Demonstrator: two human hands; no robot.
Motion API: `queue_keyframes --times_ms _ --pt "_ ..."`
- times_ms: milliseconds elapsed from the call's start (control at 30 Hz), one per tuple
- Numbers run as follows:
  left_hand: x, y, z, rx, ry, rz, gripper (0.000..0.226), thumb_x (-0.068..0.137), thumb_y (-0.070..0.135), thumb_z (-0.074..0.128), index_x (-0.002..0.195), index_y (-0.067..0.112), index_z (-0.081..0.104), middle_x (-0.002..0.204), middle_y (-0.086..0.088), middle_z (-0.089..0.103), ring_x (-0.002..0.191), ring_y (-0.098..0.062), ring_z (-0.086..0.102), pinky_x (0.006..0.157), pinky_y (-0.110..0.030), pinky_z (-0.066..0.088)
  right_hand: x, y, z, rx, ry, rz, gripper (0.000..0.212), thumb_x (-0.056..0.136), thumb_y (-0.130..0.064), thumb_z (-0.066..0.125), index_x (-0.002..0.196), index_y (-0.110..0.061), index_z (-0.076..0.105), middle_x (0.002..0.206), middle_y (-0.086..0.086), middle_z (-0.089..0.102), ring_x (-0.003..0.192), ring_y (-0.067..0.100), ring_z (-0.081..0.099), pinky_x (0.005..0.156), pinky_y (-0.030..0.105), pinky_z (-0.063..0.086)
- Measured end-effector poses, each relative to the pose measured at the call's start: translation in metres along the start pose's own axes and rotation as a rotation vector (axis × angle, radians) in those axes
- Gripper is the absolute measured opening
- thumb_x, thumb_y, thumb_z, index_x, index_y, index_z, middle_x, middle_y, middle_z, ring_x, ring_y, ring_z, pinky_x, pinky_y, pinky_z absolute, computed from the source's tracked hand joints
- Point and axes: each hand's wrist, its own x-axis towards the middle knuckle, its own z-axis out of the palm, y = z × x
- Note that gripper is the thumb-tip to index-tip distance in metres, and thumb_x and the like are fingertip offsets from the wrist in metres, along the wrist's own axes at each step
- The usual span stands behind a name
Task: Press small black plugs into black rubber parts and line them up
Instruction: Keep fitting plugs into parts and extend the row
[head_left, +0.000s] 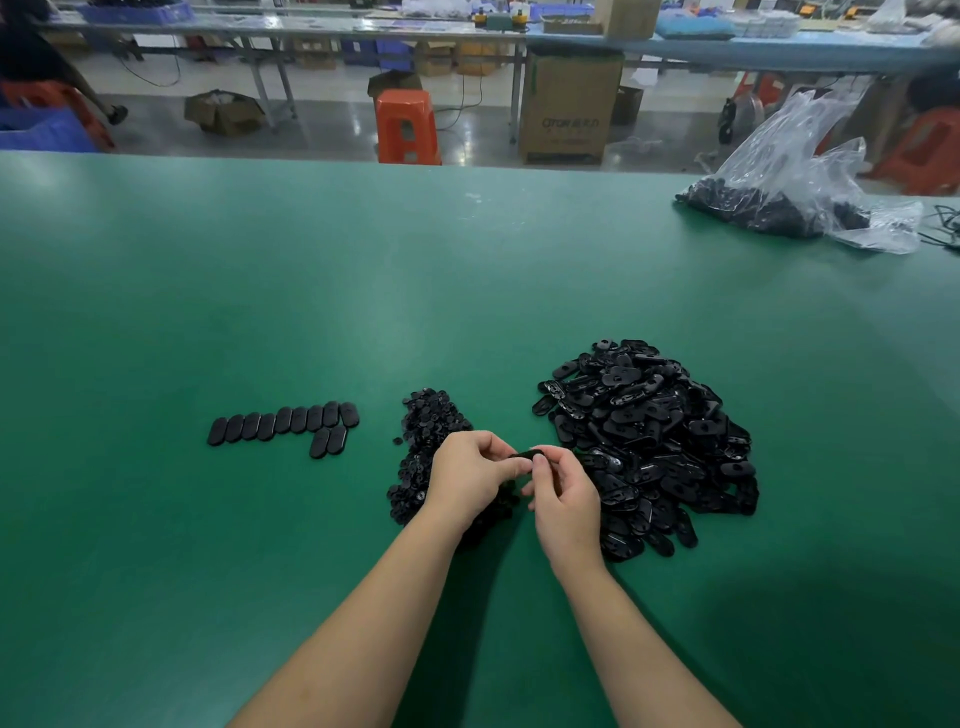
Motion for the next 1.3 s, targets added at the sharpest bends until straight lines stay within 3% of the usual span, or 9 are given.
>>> queue_keyframes --times_ms 100,200,300,400,567,733,867,1100,1300 --pt "0.001 0.0 -0.002 -0.006 -0.013 0.015 0.019 0.073 0.03 0.089 0.073 0.02 0.073 0.06 0.011 0.067 0.049 0.005 0.052 0.049 -0.01 0.038 0.001 0.0 0.001 0.016 -0.015 0.004 0.02 0.101 -0.017 0.058 0.101 -0.036 0.066 0.09 -0.005 0.074 0.067 0.006 0.066 0.07 0.034 0.054" --pt "0.002 0.002 -0.001 0.017 -0.046 0.009 0.013 0.077 0.028 0.086 0.077 0.021 0.075 0.067 0.009 0.071 0.059 0.001 0.06 0.058 -0.015 0.045 0.001 0.001 0.001 0.01 -0.028 0.006 0.021 0.102 -0.017 0.058 0.11 -0.034 0.067 0.101 -0.003 0.075 0.079 0.012 0.066 0.08 0.043 0.058" --pt "0.002 0.003 0.001 0.061 -0.045 0.002 0.009 0.082 0.024 0.08 0.076 0.025 0.074 0.073 0.008 0.072 0.066 -0.006 0.064 0.063 -0.02 0.049 0.001 0.002 0.0 -0.007 -0.028 0.009 0.019 0.101 -0.02 0.058 0.108 -0.034 0.069 0.099 -0.006 0.075 0.087 0.016 0.069 0.084 0.048 0.057" --pt "0.0 0.002 0.003 0.068 -0.019 -0.014 0.011 0.081 0.022 0.076 0.073 0.027 0.071 0.071 0.009 0.071 0.061 -0.002 0.061 0.056 -0.014 0.044 0.0 0.001 0.001 -0.021 -0.028 0.016 0.018 0.101 -0.021 0.058 0.106 -0.034 0.069 0.099 -0.008 0.075 0.09 0.016 0.069 0.085 0.05 0.057" --pt "-0.003 0.004 0.005 0.061 -0.009 -0.018 0.008 0.081 0.022 0.076 0.075 0.027 0.072 0.072 0.009 0.072 0.06 -0.002 0.061 0.055 -0.014 0.044 0.001 0.001 0.0 -0.031 -0.016 0.017 0.017 0.102 -0.018 0.057 0.112 -0.022 0.07 0.1 -0.004 0.075 0.089 0.017 0.068 0.087 0.05 0.056" --pt "-0.006 0.008 0.009 0.144 0.023 0.014 0.006 0.083 0.021 0.072 0.078 0.025 0.072 0.075 0.01 0.07 0.067 -0.006 0.062 0.059 -0.017 0.044 -0.001 -0.002 -0.001 -0.031 0.01 -0.012 0.018 0.101 -0.013 0.057 0.102 -0.026 0.07 0.093 -0.012 0.074 0.088 0.008 0.069 0.084 0.035 0.057" --pt "-0.009 0.011 0.012 0.167 0.043 0.028 0.002 0.083 0.019 0.071 0.082 0.019 0.073 0.075 0.008 0.069 0.067 -0.009 0.061 0.058 -0.018 0.043 -0.001 -0.002 -0.002 -0.012 0.018 -0.012 0.02 0.1 -0.013 0.058 0.097 -0.03 0.069 0.089 -0.014 0.074 0.089 0.007 0.069 0.083 0.033 0.056" --pt "-0.014 0.014 0.017 0.21 0.072 0.093 0.004 0.086 0.021 0.067 0.084 0.018 0.07 0.073 0.009 0.065 0.064 -0.006 0.057 0.056 -0.018 0.041 -0.001 -0.003 -0.002 -0.015 0.03 -0.029 0.017 0.101 -0.016 0.059 0.095 -0.031 0.066 0.089 -0.016 0.071 0.086 0.005 0.067 0.082 0.034 0.056" --pt "-0.013 0.012 0.013 0.287 0.028 0.18 0.007 0.088 0.016 0.065 0.09 0.022 0.068 0.073 0.015 0.061 0.069 0.001 0.055 0.058 -0.009 0.036 0.001 -0.002 0.0 -0.003 0.038 -0.021 0.016 0.101 -0.016 0.059 0.095 -0.03 0.062 0.091 -0.006 0.071 0.09 0.014 0.068 0.086 0.044 0.056"
